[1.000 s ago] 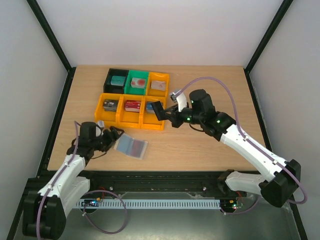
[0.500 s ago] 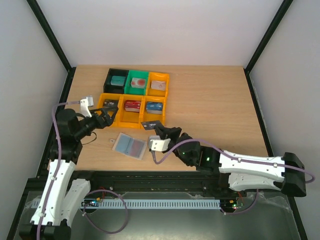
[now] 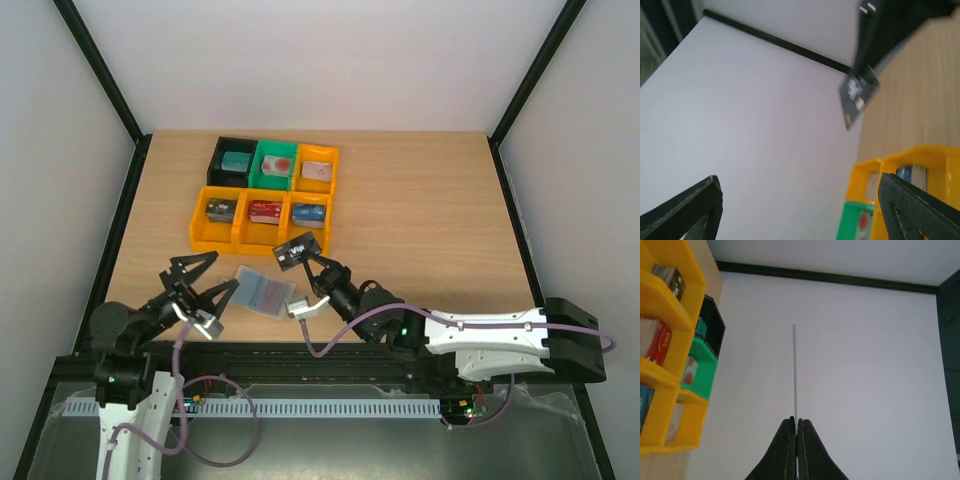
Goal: Take the credit cards out of the card holder
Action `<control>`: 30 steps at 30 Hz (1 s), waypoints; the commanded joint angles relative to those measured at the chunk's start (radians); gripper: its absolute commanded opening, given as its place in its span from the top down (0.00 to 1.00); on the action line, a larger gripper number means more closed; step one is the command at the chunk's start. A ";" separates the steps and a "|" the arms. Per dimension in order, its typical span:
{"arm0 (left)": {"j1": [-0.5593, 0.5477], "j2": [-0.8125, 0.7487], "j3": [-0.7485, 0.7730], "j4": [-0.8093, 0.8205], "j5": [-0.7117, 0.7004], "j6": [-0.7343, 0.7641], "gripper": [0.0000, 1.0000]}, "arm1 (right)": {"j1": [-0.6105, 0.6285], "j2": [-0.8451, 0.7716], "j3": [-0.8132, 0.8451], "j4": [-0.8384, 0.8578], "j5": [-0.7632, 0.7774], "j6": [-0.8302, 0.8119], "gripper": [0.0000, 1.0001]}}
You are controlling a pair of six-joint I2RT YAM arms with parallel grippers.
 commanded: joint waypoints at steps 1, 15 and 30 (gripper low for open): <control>0.004 -0.005 -0.099 0.092 0.131 0.580 0.16 | 0.052 0.049 0.038 0.089 0.004 -0.073 0.98; 0.001 0.105 -0.054 -0.006 0.185 0.726 0.44 | 0.089 0.242 0.189 0.149 -0.153 0.037 0.98; 0.001 0.084 -0.048 0.084 0.145 0.491 0.98 | 0.092 0.252 0.256 0.079 -0.238 0.279 0.98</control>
